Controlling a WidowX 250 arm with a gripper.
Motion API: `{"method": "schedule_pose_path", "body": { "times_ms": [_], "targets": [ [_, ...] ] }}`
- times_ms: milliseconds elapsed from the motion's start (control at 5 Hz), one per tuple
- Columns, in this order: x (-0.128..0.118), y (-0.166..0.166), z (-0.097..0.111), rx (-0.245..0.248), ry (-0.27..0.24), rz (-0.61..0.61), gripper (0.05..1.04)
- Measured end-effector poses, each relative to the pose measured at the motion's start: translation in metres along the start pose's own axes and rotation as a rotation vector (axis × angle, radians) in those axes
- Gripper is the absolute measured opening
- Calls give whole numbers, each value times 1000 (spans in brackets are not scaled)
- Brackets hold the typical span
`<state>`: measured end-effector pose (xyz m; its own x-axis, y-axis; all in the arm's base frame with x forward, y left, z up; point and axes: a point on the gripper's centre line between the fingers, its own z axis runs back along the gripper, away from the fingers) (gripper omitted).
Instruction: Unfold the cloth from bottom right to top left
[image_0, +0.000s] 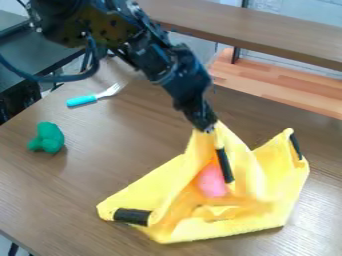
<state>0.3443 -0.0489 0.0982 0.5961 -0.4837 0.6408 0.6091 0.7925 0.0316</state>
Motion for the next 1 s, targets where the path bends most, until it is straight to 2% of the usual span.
{"method": "schedule_pose_path", "body": {
  "times_ms": [200,400,800,1000],
  "targets": [
    [-4,22,4,53,-41,163,49],
    [-11,40,7,113,-60,321,49],
    [-29,63,1,183,-85,634,49],
    [-31,70,0,214,-112,738,49]
  ]
}}
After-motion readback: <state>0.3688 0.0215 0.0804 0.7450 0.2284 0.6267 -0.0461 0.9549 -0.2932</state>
